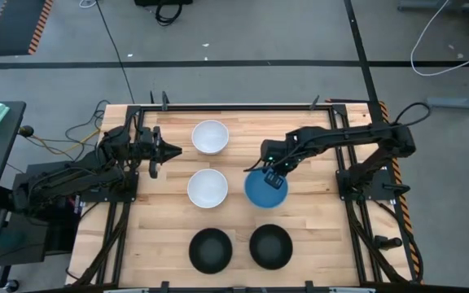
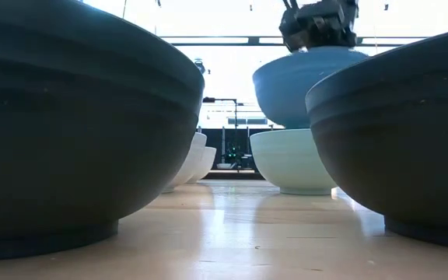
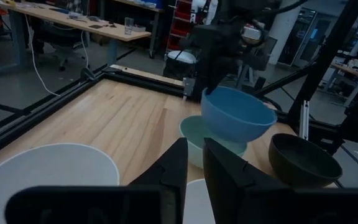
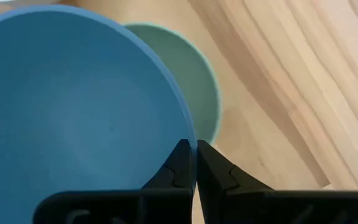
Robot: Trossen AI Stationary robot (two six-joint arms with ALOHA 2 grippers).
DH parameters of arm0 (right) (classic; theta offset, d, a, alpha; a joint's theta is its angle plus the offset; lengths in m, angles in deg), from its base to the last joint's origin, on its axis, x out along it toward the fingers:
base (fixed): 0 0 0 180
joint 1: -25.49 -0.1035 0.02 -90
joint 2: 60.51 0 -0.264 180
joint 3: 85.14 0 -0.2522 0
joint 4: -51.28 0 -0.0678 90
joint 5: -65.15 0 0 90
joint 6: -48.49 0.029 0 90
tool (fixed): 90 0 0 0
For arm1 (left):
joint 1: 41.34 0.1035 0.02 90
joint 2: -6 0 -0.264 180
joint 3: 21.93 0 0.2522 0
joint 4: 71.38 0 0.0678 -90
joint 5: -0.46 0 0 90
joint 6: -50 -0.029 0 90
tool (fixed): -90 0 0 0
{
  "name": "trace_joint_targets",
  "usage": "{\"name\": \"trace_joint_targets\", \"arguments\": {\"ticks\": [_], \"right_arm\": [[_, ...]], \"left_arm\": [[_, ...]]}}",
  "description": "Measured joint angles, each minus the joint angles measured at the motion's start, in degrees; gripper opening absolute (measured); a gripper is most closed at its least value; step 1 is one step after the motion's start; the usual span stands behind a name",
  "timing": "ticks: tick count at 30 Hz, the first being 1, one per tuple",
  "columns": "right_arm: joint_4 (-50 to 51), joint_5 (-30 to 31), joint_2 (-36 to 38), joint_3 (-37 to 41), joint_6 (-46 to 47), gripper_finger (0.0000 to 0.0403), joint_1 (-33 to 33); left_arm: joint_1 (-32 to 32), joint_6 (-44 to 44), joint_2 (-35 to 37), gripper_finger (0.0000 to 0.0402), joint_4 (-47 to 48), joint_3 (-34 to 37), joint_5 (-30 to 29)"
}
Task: Nest bowls inside each other
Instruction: Stack the blue bowl on the green bowl
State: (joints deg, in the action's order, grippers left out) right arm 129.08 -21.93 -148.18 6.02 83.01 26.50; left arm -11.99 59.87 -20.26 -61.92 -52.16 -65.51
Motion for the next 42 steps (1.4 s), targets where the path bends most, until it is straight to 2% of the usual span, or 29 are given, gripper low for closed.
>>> {"name": "trace_joint_targets", "arguments": {"ticks": [7,13,38,42], "right_arm": [[-7.2,-1.5,2.0,8.0,-1.0,0.0007,2.6],[-10.9,-3.6,0.2,10.9,-2.8,0.0007,3.7],[-15.5,-2.1,-0.2,13.8,-2.9,0.0007,3.8],[-15.6,-2.1,-0.2,13.8,-1.7,0.0027,3.8]], "left_arm": [[0.0,0.0,0.0,0.0051,0.0,0.0,0.0],[0.0,-0.1,0.0,0.0055,0.1,0.0,0.0],[0.0,-0.2,0.0,0.0049,0.8,0.0,0.0],[0.0,-0.2,0.0,0.0052,0.7,0.0,0.0]]}}
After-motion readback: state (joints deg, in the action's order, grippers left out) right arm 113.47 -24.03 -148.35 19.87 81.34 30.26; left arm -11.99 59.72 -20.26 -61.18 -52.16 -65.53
